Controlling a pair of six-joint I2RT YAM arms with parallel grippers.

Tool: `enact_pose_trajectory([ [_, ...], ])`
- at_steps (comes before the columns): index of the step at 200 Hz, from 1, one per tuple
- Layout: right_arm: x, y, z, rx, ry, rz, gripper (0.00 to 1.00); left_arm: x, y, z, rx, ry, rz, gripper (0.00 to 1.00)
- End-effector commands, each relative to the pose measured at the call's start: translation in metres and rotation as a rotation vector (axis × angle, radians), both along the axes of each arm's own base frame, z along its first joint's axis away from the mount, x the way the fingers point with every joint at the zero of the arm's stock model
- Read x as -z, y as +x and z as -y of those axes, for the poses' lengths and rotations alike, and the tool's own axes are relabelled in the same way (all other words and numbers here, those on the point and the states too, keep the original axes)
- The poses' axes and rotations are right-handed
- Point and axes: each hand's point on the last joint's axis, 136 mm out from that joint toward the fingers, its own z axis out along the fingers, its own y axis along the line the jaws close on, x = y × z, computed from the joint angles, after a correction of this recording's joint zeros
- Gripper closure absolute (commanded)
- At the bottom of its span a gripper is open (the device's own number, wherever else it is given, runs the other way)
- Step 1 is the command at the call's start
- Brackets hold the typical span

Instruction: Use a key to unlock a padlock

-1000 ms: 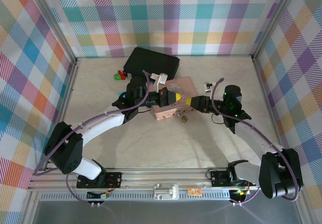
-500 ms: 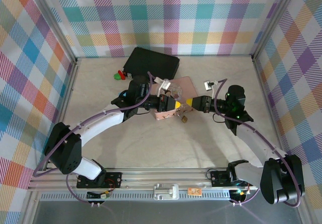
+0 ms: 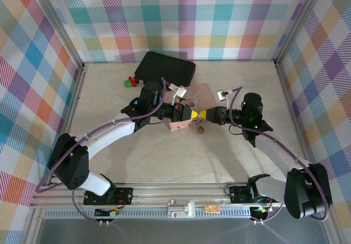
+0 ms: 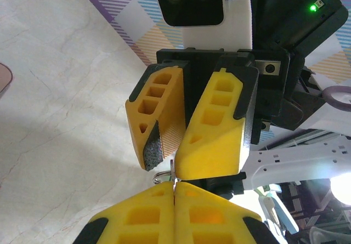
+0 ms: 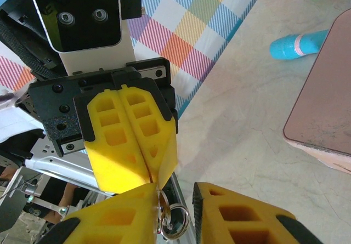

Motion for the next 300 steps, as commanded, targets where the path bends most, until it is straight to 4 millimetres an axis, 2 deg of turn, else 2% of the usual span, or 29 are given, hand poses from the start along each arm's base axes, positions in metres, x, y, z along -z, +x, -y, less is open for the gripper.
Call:
enact_pose_trajectory([
  [1,-0.005,-0.001,-0.003,-0.031,0.005,0.037,0.77,-0.016,0.002,0.002,0.02,-0.042,0.037,1.0],
  [63,-0.005,0.0,-0.007,-0.039,0.007,0.031,0.77,-0.018,0.001,0.002,0.026,-0.05,0.032,1.0],
  [101,-0.002,0.003,-0.01,-0.055,0.01,0.014,0.83,-0.018,0.001,0.004,0.034,-0.068,0.018,1.0],
  [153,0.0,0.002,-0.013,-0.064,0.012,0.006,0.82,-0.019,0.003,0.006,0.034,-0.076,0.017,1.0],
  [165,0.002,0.001,-0.013,-0.067,0.011,0.004,0.88,-0.019,0.004,0.006,0.031,-0.076,0.017,1.0],
  [178,0.003,0.0,-0.013,-0.069,0.01,-0.001,1.0,-0.019,0.003,0.006,0.03,-0.077,0.02,1.0],
  [215,0.005,0.001,-0.012,-0.053,0.005,-0.002,1.0,-0.021,0.008,0.001,-0.005,-0.069,0.026,1.0],
  [222,0.005,0.001,-0.012,-0.048,0.003,-0.001,1.0,-0.019,0.013,-0.003,-0.04,-0.057,0.026,0.87],
  [228,0.006,0.002,-0.011,-0.039,-0.002,-0.002,1.0,-0.019,0.018,-0.008,-0.081,-0.049,0.028,0.65],
  [236,0.009,0.004,-0.01,-0.018,-0.015,-0.009,1.0,-0.017,0.027,-0.016,-0.149,-0.037,0.031,0.43],
  [252,0.016,0.007,-0.007,0.02,-0.036,-0.021,1.0,-0.016,0.043,-0.036,-0.296,-0.023,0.046,0.18],
  [277,0.038,0.023,0.008,0.158,-0.091,-0.1,1.0,-0.001,0.058,-0.057,-0.484,-0.03,-0.001,0.18],
  [290,0.055,0.034,0.023,0.252,-0.119,-0.166,1.0,0.009,0.059,-0.06,-0.556,-0.094,-0.054,0.23],
  [300,0.07,0.041,0.036,0.328,-0.141,-0.218,1.0,0.028,0.055,-0.059,-0.618,-0.094,-0.084,0.25],
])
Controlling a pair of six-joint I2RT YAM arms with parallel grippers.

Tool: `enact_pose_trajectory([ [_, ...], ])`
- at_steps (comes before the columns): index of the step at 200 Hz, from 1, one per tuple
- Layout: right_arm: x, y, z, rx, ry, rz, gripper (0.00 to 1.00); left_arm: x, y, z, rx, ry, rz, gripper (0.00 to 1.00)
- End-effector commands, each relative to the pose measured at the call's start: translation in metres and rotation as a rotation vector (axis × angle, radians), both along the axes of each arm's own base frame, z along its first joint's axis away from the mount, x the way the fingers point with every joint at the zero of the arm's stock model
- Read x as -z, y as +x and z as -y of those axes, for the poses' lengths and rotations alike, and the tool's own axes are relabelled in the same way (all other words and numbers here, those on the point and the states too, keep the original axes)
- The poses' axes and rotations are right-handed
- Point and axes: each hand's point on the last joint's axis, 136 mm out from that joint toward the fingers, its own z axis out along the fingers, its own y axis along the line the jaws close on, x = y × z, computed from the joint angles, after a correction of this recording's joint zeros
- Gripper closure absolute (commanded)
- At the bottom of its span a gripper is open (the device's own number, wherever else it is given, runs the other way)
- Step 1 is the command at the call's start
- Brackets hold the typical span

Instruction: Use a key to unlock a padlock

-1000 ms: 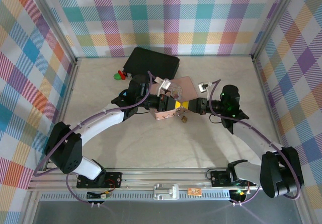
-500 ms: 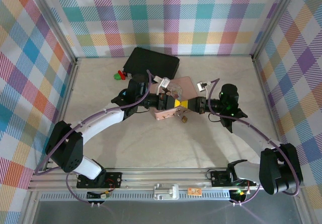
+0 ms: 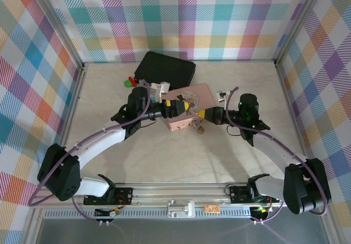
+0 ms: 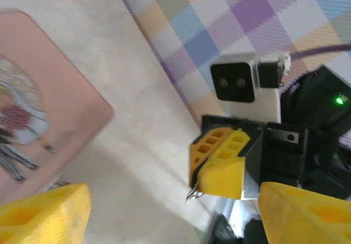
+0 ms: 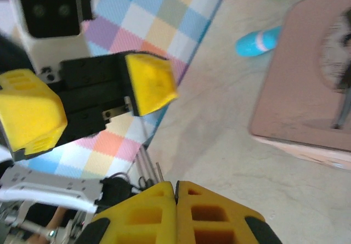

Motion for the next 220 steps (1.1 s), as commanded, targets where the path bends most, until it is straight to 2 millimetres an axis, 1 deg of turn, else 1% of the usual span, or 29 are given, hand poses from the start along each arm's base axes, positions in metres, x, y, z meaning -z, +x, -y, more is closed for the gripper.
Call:
enact_pose_trajectory([
  [1,0.038,0.018,0.031,0.198,-0.077,-0.123,1.0,0.018,0.012,-0.01,-0.217,-0.079,-0.055,0.25],
  [12,0.052,0.023,0.045,0.275,-0.107,-0.163,1.0,0.041,0.002,-0.004,-0.284,-0.032,-0.067,0.26],
  [23,0.06,0.025,0.057,0.335,-0.129,-0.179,1.0,0.062,-0.008,0.001,-0.352,0.03,-0.079,0.27],
  [38,0.067,0.025,0.07,0.389,-0.164,-0.185,1.0,0.08,-0.02,0.014,-0.404,0.105,-0.052,0.37],
  [50,0.069,0.025,0.079,0.419,-0.192,-0.185,1.0,0.092,-0.029,0.024,-0.442,0.177,-0.031,0.39],
  [54,0.07,0.024,0.082,0.431,-0.202,-0.184,1.0,0.098,-0.03,0.026,-0.45,0.207,-0.031,0.38],
  [66,0.07,0.023,0.091,0.46,-0.221,-0.175,1.0,0.109,-0.029,0.034,-0.488,0.27,-0.021,0.35],
  [75,0.068,0.023,0.098,0.488,-0.223,-0.163,1.0,0.122,-0.026,0.038,-0.51,0.31,-0.037,0.35],
  [83,0.065,0.022,0.104,0.51,-0.219,-0.152,1.0,0.13,-0.023,0.044,-0.521,0.322,-0.047,0.35],
  [93,0.063,0.021,0.111,0.531,-0.213,-0.144,1.0,0.145,-0.02,0.05,-0.538,0.333,-0.078,0.35],
  [104,0.059,0.02,0.116,0.55,-0.204,-0.131,1.0,0.158,-0.015,0.059,-0.55,0.332,-0.096,0.35],
  [123,0.055,0.017,0.115,0.529,-0.192,-0.118,1.0,0.183,-0.008,0.076,-0.557,0.311,-0.123,0.34],
  [135,0.054,0.016,0.112,0.504,-0.181,-0.129,1.0,0.192,-0.003,0.087,-0.547,0.29,-0.122,0.34],
  [148,0.053,0.016,0.11,0.483,-0.176,-0.136,1.0,0.199,0.002,0.093,-0.559,0.303,-0.12,0.34],
  [166,0.054,0.015,0.11,0.482,-0.175,-0.137,1.0,0.209,0.01,0.093,-0.601,0.353,-0.111,0.33],
  [191,0.054,0.015,0.108,0.477,-0.155,-0.128,1.0,0.218,0.02,0.09,-0.644,0.358,-0.103,0.32],
  [220,0.056,0.018,0.106,0.462,-0.138,-0.133,1.0,0.227,0.031,0.087,-0.677,0.372,-0.102,0.37],
])
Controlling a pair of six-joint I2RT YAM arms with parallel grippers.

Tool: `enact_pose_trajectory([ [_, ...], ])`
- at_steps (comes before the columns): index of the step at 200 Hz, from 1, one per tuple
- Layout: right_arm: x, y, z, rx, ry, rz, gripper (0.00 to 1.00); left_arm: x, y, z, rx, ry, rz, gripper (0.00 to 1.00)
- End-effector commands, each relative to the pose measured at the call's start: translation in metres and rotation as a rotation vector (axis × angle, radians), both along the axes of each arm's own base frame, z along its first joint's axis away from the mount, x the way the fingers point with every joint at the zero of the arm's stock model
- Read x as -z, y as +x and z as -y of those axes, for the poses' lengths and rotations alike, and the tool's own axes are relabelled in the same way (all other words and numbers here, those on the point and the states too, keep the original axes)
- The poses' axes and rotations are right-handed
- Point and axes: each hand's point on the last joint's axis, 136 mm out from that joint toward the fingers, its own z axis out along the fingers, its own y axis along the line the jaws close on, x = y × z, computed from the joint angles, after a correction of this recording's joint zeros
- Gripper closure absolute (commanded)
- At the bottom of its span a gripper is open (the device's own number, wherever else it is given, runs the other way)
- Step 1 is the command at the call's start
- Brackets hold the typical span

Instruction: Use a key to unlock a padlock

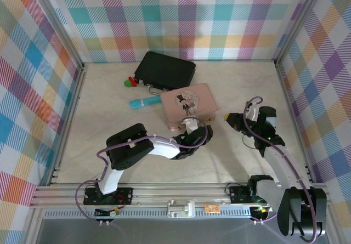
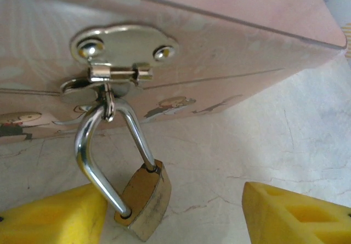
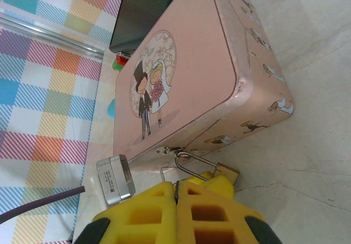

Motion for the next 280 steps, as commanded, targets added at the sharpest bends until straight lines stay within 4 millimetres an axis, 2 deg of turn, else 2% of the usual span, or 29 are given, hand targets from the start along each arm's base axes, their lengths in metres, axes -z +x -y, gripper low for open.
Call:
enact_pose_trajectory([
  [1,-0.001,0.001,-0.003,-0.025,0.023,0.016,1.0,0.02,0.017,-0.013,-0.071,0.046,-0.001,0.37],
  [41,0.002,0.005,-0.002,-0.022,0.027,0.013,1.0,0.028,0.031,-0.013,-0.08,0.134,0.015,0.46],
  [63,0.002,0.006,-0.003,-0.023,0.031,0.01,1.0,0.036,0.039,-0.013,-0.064,0.139,0.0,0.62],
  [78,0.004,0.005,-0.002,-0.021,0.032,0.003,1.0,0.038,0.042,-0.016,-0.062,0.128,-0.009,0.76],
  [95,0.009,0.005,0.0,-0.014,0.031,-0.013,1.0,0.03,0.042,-0.019,-0.056,0.087,0.003,0.94],
  [105,0.013,0.005,0.0,-0.01,0.036,-0.028,1.0,0.023,0.041,-0.019,-0.042,0.045,0.004,1.0],
  [156,0.038,0.0,-0.005,0.013,0.176,-0.128,1.0,-0.027,0.032,-0.012,0.023,-0.344,-0.068,1.0],
  [185,0.056,-0.009,-0.011,0.021,0.216,-0.164,1.0,-0.041,0.026,0.0,0.05,-0.583,-0.152,1.0],
  [206,0.061,-0.016,-0.026,-0.031,0.23,-0.171,1.0,-0.049,0.024,0.004,0.047,-0.731,-0.196,1.0],
  [237,0.067,-0.016,-0.035,-0.034,0.288,-0.167,1.0,-0.059,0.022,0.005,0.052,-0.832,-0.21,1.0],
  [280,0.05,-0.008,-0.045,-0.102,0.334,-0.1,1.0,-0.063,0.019,0.004,0.057,-0.826,-0.216,1.0],
])
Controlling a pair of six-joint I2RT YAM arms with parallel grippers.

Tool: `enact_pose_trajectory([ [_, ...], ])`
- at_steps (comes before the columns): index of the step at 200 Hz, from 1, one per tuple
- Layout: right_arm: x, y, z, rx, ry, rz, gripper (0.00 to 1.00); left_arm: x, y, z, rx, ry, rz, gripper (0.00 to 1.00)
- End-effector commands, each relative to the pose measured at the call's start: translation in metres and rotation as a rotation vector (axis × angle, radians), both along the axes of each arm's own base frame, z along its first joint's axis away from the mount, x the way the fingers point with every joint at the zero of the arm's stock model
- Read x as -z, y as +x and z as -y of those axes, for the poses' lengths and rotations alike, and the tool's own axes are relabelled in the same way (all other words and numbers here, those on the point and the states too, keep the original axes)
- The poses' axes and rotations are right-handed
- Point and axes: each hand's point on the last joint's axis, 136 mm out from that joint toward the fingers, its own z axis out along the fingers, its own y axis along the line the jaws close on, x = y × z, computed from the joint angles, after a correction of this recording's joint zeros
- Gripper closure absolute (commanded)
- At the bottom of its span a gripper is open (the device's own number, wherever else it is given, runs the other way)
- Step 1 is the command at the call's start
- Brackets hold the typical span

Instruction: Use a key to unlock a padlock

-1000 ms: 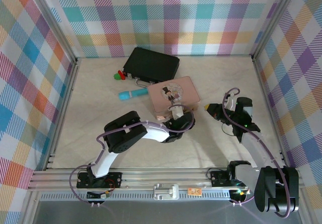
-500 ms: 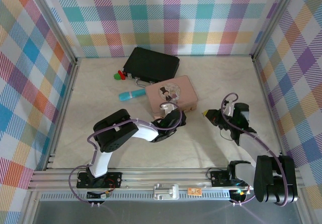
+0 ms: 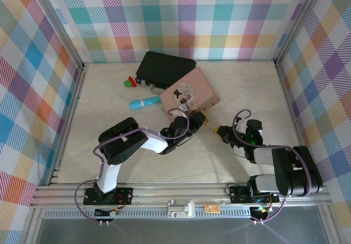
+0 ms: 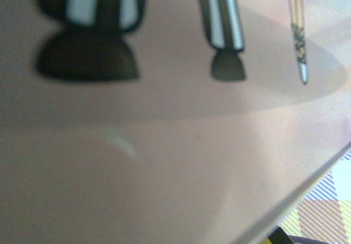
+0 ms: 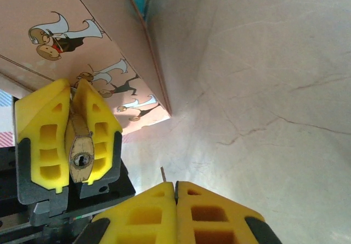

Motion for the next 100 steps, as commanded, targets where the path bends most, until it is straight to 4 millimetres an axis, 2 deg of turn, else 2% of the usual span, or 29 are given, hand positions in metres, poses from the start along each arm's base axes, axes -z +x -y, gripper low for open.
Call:
enact_pose_trajectory([
  [1,-0.035,0.009,-0.008,-0.037,0.057,0.146,1.0,0.012,-0.009,0.0,0.03,-0.088,-0.127,1.0],
  [67,-0.058,0.005,-0.006,-0.022,0.033,0.223,1.0,0.016,-0.006,0.001,0.021,-0.077,-0.136,1.0],
  [100,-0.058,0.007,-0.008,-0.03,0.034,0.214,1.0,0.014,-0.006,0.002,0.021,-0.08,-0.135,1.0],
])
